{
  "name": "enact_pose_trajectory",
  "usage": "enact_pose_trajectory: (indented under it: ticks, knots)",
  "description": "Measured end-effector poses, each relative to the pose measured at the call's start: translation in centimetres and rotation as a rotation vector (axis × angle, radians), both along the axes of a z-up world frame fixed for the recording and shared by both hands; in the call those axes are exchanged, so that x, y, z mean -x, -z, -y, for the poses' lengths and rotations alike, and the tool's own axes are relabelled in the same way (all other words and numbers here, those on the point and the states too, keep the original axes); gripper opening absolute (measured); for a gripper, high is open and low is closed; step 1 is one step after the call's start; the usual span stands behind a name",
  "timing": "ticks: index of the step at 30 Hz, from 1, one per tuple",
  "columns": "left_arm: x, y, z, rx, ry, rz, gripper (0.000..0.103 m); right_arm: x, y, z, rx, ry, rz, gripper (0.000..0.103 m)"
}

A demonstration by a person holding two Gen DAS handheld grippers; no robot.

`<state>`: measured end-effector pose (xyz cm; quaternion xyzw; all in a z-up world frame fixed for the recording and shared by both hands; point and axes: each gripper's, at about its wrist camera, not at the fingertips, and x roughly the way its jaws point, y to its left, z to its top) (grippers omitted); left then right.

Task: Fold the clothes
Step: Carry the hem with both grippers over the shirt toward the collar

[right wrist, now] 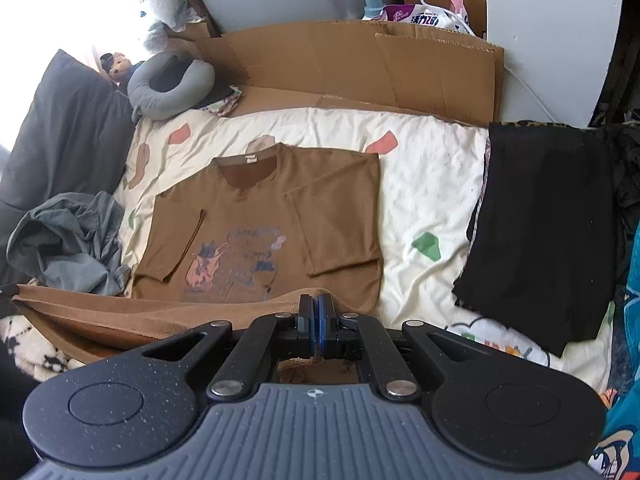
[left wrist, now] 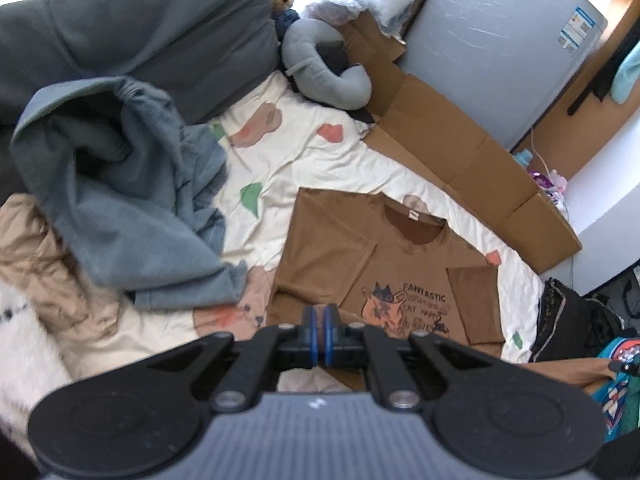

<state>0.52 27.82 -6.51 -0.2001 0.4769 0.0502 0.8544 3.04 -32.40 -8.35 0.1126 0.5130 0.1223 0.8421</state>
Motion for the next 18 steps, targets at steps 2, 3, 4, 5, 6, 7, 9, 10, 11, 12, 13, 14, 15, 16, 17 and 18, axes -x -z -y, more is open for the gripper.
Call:
enact_pose_trajectory:
  ticks: [2, 3, 4, 5, 6, 7, 9, 10, 11, 12, 13, 14, 15, 16, 17, 18]
  knots:
    - [-1.1, 0.4, -0.3, 0.012, -0.002, 0.003, 0.004, -1.1, 0.3, -0.2, 0.004, 0.006, -0.001, 0.000]
    - [-1.6, 0.7, -0.5, 0.019, -0.007, 0.004, 0.004, -1.7, 0.4, -0.2, 0.006, 0.009, -0.002, 0.000]
    - [-2.1, 1.0, -0.6, 0.017, -0.007, 0.003, 0.004, -2.3, 0.6, -0.3, 0.010, 0.013, -0.003, 0.000]
    - [-2.5, 1.3, -0.6, 0.015, -0.007, 0.003, 0.004, -2.8, 0.9, -0.3, 0.014, 0.018, -0.004, 0.000]
    - [-3.0, 1.6, -0.6, 0.013, -0.007, 0.002, 0.004, -3.5, 1.2, -0.3, 0.020, 0.026, -0.005, 0.000]
    - [-3.4, 2.0, -0.7, 0.011, -0.012, 0.002, 0.004, -4.0, 1.5, -0.3, 0.023, 0.035, -0.007, 0.000]
    - [-4.2, 2.9, -0.8, 0.007, -0.021, 0.002, 0.004, -5.1, 2.2, -0.4, 0.026, 0.043, -0.007, 0.000]
    - [-4.6, 3.2, -0.9, 0.004, -0.027, 0.007, 0.004, -5.6, 2.5, -0.4, 0.028, 0.044, -0.006, 0.000]
    - [-5.0, 3.5, -1.0, 0.002, -0.033, 0.012, 0.004, -6.2, 2.9, -0.5, 0.027, 0.050, -0.006, 0.000]
    - [-5.4, 3.7, -1.2, 0.002, -0.036, 0.018, 0.004, -6.7, 3.3, -0.5, 0.026, 0.055, -0.005, 0.000]
    - [-5.9, 4.0, -1.2, 0.001, -0.039, 0.022, 0.004, -7.3, 3.6, -0.6, 0.025, 0.057, -0.004, 0.000]
    - [-6.4, 4.3, -1.3, -0.002, -0.041, 0.024, 0.004, -7.9, 3.9, -0.6, 0.024, 0.059, -0.003, 0.000]
    - [-7.1, 4.7, -1.3, -0.001, -0.043, 0.027, 0.004, -8.6, 4.3, -0.6, 0.022, 0.061, -0.003, 0.000]
    - [-7.6, 4.9, -1.3, -0.002, -0.043, 0.029, 0.004, -9.2, 4.7, -0.5, 0.020, 0.063, -0.003, 0.000]
    - [-8.3, 5.3, -1.3, -0.005, -0.042, 0.031, 0.004, -9.9, 5.1, -0.5, 0.019, 0.065, -0.003, 0.000]
    - [-9.0, 5.7, -1.4, -0.008, -0.040, 0.034, 0.004, -10.6, 5.5, -0.4, 0.017, 0.067, -0.002, 0.000]
